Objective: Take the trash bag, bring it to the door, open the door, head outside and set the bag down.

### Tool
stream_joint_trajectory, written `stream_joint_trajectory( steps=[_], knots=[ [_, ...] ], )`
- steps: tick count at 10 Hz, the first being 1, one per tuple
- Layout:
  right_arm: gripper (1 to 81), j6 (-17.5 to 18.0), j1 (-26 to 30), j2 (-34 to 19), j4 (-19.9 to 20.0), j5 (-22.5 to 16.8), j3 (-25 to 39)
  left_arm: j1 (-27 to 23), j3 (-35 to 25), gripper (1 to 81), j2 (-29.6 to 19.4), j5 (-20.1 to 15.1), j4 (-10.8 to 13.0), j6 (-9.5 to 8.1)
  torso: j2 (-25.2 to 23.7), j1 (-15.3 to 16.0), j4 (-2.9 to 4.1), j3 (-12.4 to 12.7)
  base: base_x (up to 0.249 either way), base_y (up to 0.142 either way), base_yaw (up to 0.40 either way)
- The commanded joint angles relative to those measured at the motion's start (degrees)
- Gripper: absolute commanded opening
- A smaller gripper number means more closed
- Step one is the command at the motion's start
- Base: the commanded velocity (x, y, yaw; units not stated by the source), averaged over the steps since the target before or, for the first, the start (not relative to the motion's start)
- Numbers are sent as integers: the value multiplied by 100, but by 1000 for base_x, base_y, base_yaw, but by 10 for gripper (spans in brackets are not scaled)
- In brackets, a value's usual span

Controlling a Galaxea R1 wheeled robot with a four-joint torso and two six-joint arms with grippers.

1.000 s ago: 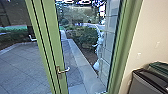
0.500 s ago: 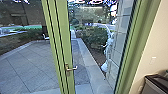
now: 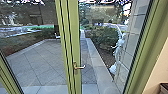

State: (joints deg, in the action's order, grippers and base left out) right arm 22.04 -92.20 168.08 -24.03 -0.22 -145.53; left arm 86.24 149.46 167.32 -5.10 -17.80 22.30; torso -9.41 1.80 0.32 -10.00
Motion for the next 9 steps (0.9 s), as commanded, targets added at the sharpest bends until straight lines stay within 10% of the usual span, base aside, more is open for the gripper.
stream_joint_trajectory(
  steps=[1, 9],
  knots=[
    [811, 2, 206, -9, -32, -294, 35, -252, 75, 10, 13, -431, 22, 20, 0, 0, 0, 0, 0, 0, 277],
    [811, -7, 214, 17, -58, -303, 35, -252, 101, 10, 57, -431, 48, 20, 0, 0, 0, 0, 0, 0, 277]
  ],
)
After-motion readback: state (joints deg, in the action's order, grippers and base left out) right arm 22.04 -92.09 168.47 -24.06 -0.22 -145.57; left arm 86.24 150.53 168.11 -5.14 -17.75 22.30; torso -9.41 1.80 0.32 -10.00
